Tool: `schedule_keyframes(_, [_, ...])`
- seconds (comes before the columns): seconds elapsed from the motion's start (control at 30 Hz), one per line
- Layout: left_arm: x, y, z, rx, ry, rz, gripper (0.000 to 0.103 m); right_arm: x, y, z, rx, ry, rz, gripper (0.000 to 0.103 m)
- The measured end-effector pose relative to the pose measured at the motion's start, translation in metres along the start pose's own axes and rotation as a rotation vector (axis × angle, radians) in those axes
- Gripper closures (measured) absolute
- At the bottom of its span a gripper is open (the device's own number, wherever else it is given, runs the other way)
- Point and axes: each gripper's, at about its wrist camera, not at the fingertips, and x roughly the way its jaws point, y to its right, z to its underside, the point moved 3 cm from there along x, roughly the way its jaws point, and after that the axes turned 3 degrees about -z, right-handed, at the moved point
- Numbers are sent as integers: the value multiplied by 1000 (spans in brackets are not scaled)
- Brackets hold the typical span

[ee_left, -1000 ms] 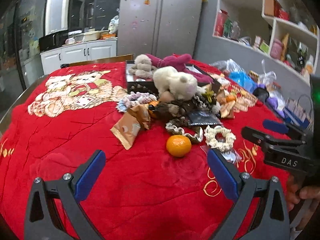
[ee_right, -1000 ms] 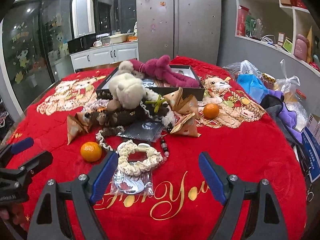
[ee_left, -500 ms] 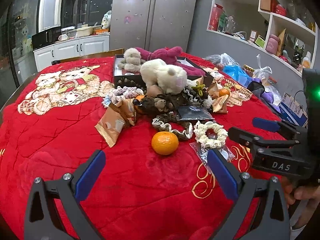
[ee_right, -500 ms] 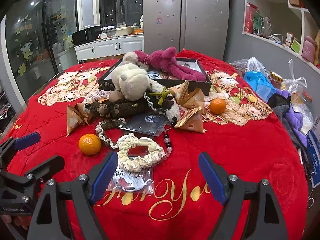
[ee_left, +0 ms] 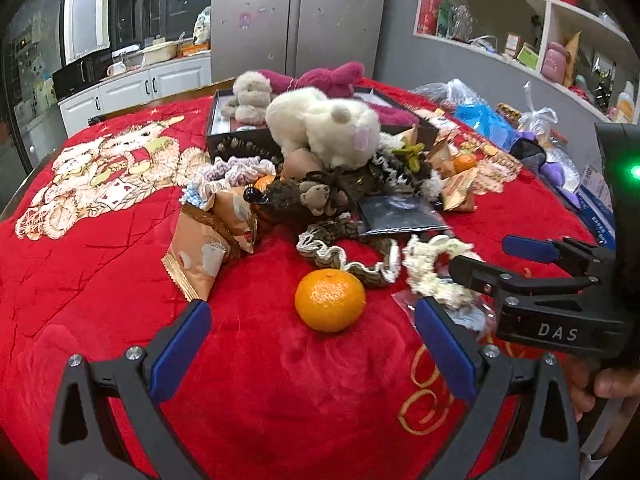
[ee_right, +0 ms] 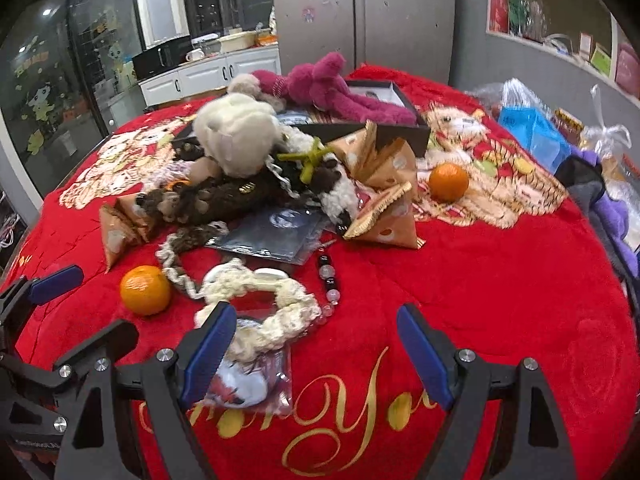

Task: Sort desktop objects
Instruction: 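Withdraw both tools from the box back over the cluttered bed, then grasp the mandarin orange with the left gripper while the right gripper grasps the cream hair tie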

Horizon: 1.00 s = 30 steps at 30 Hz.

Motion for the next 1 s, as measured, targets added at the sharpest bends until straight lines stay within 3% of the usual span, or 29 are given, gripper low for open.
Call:
schedule_keyframes(0.3, [39,-5,-2,-1,-114,-1,1,25,7,0,38,-29,-51,18])
schedule_keyframes(0.47, [45,2,-1,55,-128,-57,0,26,6,-1,31,-18,-57,18])
schedule_keyframes(0.63, [44,0,0,51,-124,-48,1,25,3,0,24,-13,-58,20])
schedule_keyframes(0.67, [43,1,-1,54,-121,-49,6,25,3,1,24,-11,-61,31])
schedule_keyframes(0.73, [38,2,-2,59,-98,-45,25,22,4,1,28,-4,-75,53])
schedule_keyframes(0.77, [36,2,-2,61,-87,-37,45,21,4,0,36,-7,-97,66])
schedule_keyframes(0.8, [33,3,-3,71,-72,-27,64,20,4,0,39,-12,-114,71])
schedule_keyframes(0.87, [33,4,-3,83,-70,-26,64,18,4,0,35,-15,-110,82])
schedule_keyframes(1.0, [31,2,-2,67,-66,-14,64,15,3,2,49,-23,-123,87])
